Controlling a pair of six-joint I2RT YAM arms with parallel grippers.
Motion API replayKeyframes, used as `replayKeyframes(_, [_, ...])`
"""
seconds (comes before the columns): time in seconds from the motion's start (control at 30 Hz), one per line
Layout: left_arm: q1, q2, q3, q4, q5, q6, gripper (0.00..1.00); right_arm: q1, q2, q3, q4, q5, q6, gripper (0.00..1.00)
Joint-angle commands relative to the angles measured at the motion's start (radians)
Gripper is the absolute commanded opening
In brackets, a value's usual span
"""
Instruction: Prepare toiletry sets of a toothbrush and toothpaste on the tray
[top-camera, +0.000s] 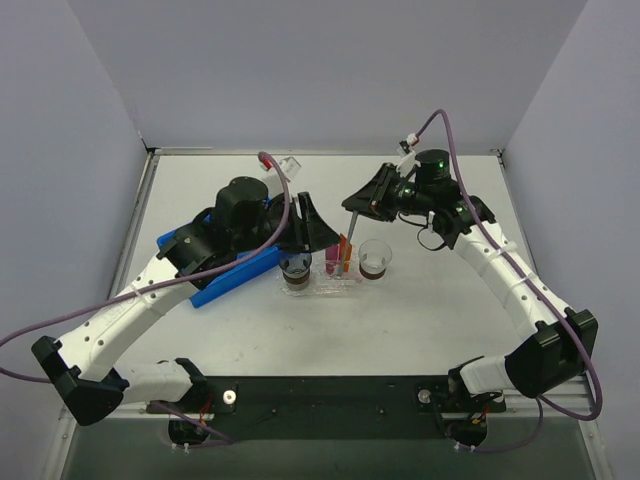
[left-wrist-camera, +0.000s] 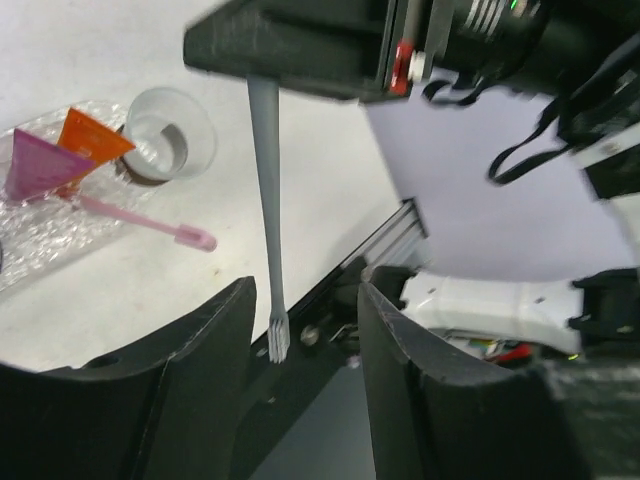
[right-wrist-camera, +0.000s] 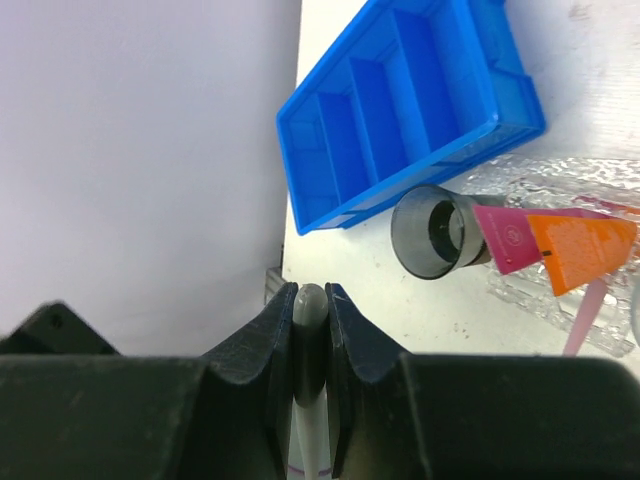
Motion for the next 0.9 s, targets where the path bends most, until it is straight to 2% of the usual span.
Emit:
replayKeyframes(0.0, [-0.113, 0.05, 0.083, -0.259, -0.174, 0.255, 0.56, -0.006, -0.046, 0.014, -0.053, 0.121, 0.004, 0.0])
replayKeyframes(0.23, [-0.217, 0.071, 0.077, -0.244, -0.281, 0.309, 0.59, -0.004, -0.039, 0.04, -0.133, 0.173, 0.003, 0.0])
replayKeyframes(0.4, [-0.237, 0.091, 0.085, -0.255, -0.342, 0.327, 0.6, -0.006, -0.037, 0.043, -0.144, 0.176, 0.003, 0.0])
replayKeyframes(0.57, [-0.248, 0.119, 0.089, -0.206, -0.333, 0.327, 0.62, 0.0, -0.035, 0.047, -0.155, 0.193, 0.004, 0.0])
replayKeyframes(0.87, [-0.297, 0.217, 0.18, -0.244, -0.402, 0.369, 0.63, 0.008, -0.029, 0.073, -0.219, 0.262, 0.003, 0.0])
